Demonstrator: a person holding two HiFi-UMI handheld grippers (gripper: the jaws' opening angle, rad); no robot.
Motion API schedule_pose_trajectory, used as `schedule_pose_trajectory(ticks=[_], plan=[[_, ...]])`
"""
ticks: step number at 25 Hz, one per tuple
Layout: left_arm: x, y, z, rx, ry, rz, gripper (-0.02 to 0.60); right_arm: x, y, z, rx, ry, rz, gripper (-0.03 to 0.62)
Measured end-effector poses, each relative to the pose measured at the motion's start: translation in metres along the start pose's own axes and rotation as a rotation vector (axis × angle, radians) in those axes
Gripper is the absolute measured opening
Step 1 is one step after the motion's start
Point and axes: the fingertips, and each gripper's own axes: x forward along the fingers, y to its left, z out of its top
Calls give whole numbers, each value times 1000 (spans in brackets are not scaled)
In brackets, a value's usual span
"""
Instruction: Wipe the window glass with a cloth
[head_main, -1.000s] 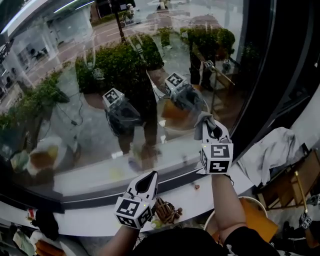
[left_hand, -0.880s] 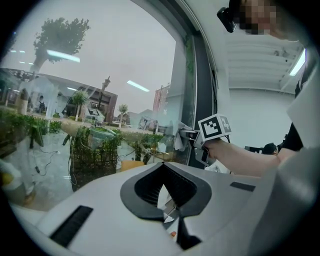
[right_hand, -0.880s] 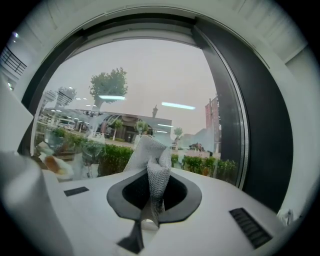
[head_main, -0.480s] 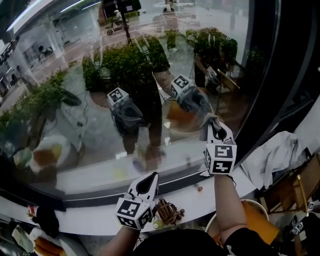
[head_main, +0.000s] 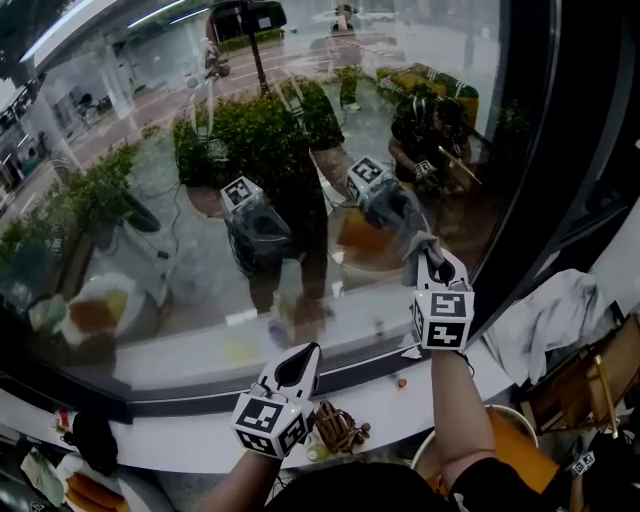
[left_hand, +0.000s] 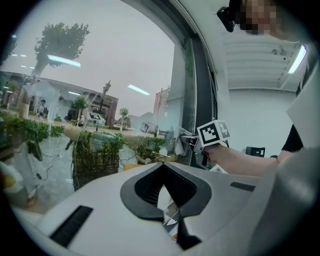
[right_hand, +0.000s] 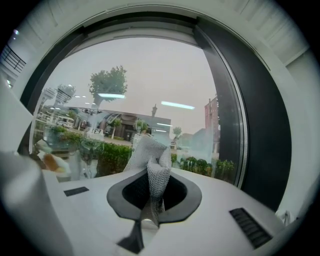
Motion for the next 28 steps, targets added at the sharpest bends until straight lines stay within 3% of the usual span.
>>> schedule_pose_trajectory(ticks=[6,10,19,28], plan=[[-2,-1,7,3,-20,1,8,-5,0,0,-1,-3,8,41],[-6,-2,16,15,-41,10,8,-20,-9,8,17,-63,-9,41],[-13,19,32,29,-74,33,8,-33,-16,59,19,-189,-59,41],[-59,48,55,23,-128,73,8,-38,10,91,-10,-197,-82,41]])
